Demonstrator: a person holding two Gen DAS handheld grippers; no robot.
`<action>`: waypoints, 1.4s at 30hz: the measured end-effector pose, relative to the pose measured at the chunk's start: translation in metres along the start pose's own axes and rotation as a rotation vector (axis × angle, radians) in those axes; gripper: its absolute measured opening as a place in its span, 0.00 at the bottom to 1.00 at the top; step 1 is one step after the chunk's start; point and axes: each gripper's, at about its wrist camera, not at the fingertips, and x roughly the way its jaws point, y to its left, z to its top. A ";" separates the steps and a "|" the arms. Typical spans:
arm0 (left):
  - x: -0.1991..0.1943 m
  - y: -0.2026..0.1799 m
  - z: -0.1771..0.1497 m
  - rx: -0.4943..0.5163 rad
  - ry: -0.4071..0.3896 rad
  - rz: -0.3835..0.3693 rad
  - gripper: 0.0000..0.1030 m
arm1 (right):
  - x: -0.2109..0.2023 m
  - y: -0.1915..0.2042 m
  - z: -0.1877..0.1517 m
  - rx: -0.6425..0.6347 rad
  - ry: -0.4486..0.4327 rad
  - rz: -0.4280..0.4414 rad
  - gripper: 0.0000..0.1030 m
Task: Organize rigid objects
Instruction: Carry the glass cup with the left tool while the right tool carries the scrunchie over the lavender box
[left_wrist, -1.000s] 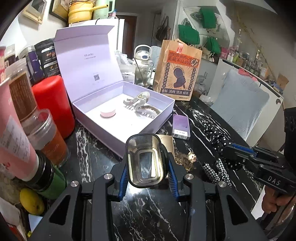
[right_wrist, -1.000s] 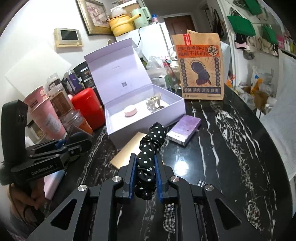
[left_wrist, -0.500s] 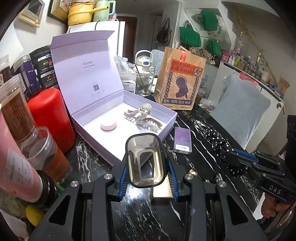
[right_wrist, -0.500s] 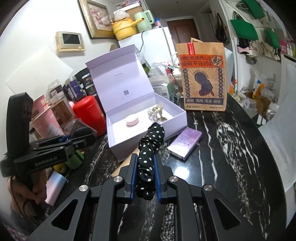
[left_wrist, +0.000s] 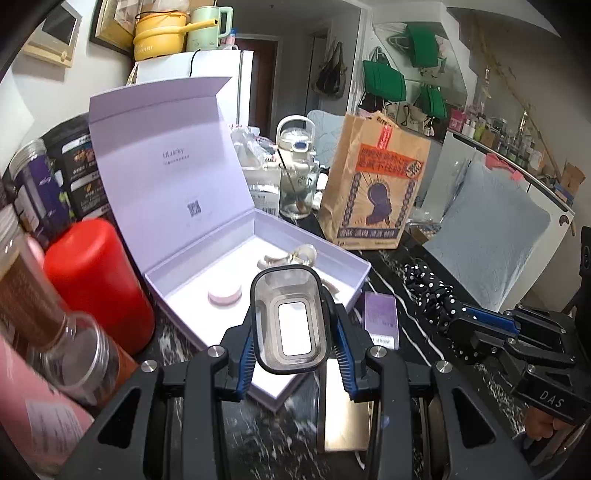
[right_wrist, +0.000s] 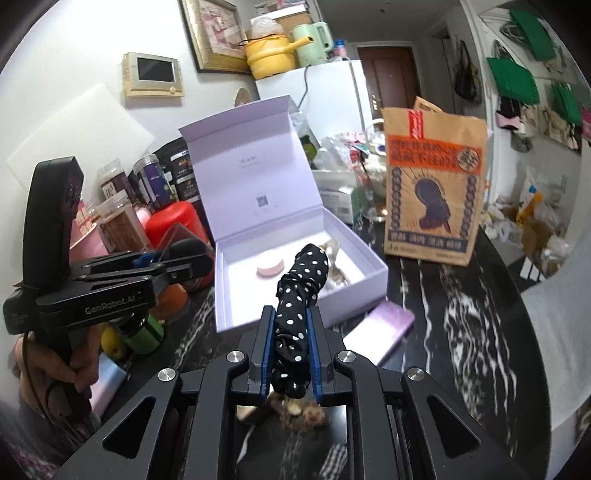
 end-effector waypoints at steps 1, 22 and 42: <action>0.001 0.000 0.003 0.001 -0.004 0.001 0.36 | 0.001 0.000 0.003 -0.005 -0.002 0.000 0.16; 0.049 0.028 0.060 -0.063 -0.050 0.031 0.36 | 0.056 -0.008 0.071 -0.101 -0.027 0.051 0.16; 0.114 0.053 0.086 -0.061 -0.021 0.128 0.35 | 0.125 -0.038 0.116 -0.139 -0.030 0.089 0.16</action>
